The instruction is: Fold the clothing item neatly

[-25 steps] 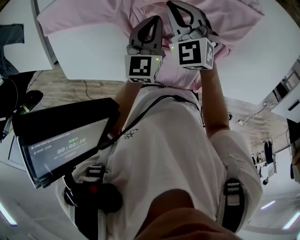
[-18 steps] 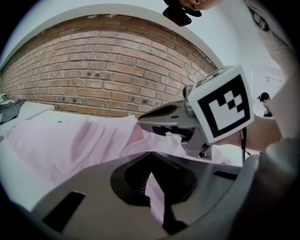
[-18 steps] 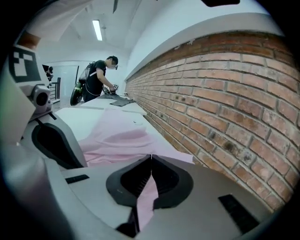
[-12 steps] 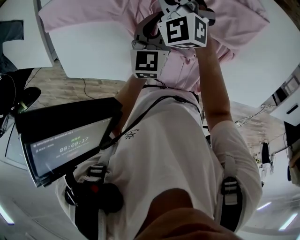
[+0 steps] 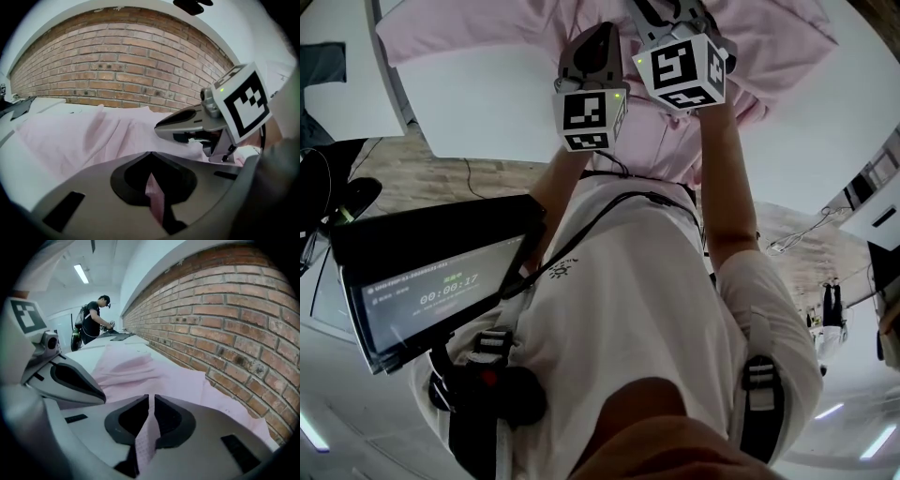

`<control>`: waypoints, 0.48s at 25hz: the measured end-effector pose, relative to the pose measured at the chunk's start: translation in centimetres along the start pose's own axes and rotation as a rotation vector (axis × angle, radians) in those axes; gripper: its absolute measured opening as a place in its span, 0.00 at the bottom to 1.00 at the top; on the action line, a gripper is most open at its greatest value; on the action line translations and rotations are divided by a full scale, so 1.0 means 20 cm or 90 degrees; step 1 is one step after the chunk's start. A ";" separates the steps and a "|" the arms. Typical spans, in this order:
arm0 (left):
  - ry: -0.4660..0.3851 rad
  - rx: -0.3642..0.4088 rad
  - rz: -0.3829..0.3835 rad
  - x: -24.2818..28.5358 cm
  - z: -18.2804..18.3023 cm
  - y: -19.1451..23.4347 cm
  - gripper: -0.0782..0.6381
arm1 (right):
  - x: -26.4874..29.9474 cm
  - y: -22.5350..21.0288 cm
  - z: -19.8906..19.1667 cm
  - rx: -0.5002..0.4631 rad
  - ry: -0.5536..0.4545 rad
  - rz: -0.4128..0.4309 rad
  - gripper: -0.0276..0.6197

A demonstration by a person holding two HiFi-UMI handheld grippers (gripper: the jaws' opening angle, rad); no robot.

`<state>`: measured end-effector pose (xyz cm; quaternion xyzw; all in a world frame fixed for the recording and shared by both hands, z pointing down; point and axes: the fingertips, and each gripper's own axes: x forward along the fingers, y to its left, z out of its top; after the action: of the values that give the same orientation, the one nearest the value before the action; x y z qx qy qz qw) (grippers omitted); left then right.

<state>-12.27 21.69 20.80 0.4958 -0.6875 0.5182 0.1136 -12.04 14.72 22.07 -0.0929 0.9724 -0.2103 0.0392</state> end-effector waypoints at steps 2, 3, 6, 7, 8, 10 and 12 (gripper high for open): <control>0.017 0.002 0.004 0.02 -0.02 0.00 0.11 | 0.05 0.01 -0.06 -0.004 0.032 0.012 0.09; 0.027 0.004 0.006 0.03 -0.04 0.00 0.11 | 0.07 0.02 -0.08 -0.005 0.044 0.017 0.09; 0.054 0.005 0.011 0.04 -0.07 0.01 0.11 | 0.10 0.02 -0.10 -0.007 0.059 0.019 0.09; 0.054 0.004 0.013 0.04 -0.07 0.01 0.11 | 0.09 0.02 -0.10 -0.006 0.055 0.016 0.09; 0.049 0.003 0.015 0.03 -0.07 0.02 0.11 | 0.08 0.02 -0.09 -0.003 0.043 0.011 0.09; 0.031 0.005 0.015 0.01 -0.04 0.02 0.11 | 0.03 0.01 -0.06 0.018 0.010 0.004 0.09; 0.016 0.006 0.008 0.00 -0.02 0.02 0.11 | -0.02 0.01 -0.03 0.057 -0.021 0.004 0.09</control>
<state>-12.66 22.04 20.75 0.4852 -0.6868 0.5286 0.1165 -11.82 15.28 22.60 -0.0914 0.9616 -0.2518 0.0597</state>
